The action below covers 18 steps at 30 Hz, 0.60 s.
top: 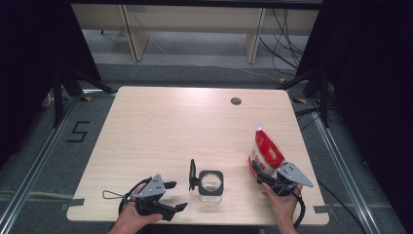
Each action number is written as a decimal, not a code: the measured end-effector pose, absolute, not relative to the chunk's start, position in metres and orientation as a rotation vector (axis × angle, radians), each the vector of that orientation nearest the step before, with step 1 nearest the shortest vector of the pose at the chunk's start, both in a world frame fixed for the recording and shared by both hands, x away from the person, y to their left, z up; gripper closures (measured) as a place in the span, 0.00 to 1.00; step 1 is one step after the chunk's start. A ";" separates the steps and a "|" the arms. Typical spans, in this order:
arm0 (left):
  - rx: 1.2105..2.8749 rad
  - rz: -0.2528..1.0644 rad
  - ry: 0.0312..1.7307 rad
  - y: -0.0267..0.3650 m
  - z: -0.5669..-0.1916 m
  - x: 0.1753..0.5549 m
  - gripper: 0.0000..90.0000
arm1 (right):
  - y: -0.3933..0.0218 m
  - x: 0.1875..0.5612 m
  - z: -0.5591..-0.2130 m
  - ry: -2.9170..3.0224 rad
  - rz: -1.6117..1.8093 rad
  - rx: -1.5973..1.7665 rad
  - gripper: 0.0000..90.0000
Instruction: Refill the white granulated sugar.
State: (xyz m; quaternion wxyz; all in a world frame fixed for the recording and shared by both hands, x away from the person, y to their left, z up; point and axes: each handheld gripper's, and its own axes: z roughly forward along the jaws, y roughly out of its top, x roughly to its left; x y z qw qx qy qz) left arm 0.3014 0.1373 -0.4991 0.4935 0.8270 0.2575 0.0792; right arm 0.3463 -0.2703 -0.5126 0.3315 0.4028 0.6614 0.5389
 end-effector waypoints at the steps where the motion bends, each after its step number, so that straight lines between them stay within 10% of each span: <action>1: 2.006 0.192 0.624 0.137 -0.499 0.301 0.22 | -0.270 0.347 -0.513 1.713 1.423 1.052 0.34; 18: 2.006 0.183 0.635 0.138 -0.498 0.301 0.22 | -0.268 0.351 -0.518 1.688 1.448 1.043 0.35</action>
